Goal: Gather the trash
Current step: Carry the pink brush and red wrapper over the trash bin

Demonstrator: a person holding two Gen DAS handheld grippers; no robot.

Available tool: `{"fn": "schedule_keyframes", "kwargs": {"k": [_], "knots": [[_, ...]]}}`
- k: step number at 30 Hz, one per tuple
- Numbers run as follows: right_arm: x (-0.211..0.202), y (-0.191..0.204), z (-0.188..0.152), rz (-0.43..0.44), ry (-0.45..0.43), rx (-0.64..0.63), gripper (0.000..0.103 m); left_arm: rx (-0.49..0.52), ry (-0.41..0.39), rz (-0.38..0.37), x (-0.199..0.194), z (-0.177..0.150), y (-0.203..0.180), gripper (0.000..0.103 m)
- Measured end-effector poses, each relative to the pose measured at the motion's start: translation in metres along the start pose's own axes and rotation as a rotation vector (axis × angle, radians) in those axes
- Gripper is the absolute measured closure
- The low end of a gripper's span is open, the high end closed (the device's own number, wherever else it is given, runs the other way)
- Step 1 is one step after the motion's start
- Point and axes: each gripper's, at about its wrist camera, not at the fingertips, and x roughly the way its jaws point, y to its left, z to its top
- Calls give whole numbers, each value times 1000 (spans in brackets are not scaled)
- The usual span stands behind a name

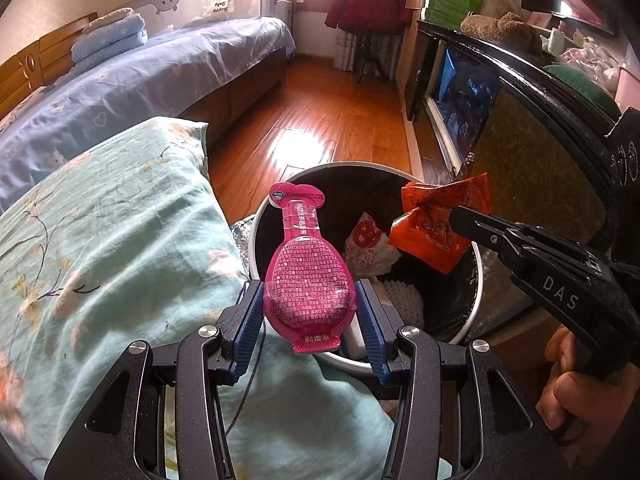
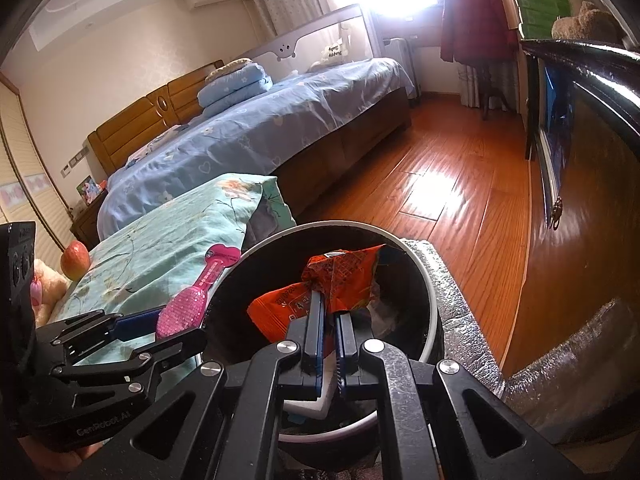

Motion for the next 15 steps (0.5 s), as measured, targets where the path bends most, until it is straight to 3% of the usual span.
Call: {"fn": "schedule_keyframes", "kwargs": {"k": [15], "knots": [[5,-1,1,6,14,-1,98,0,10,-8,3,2,-1,58]]}}
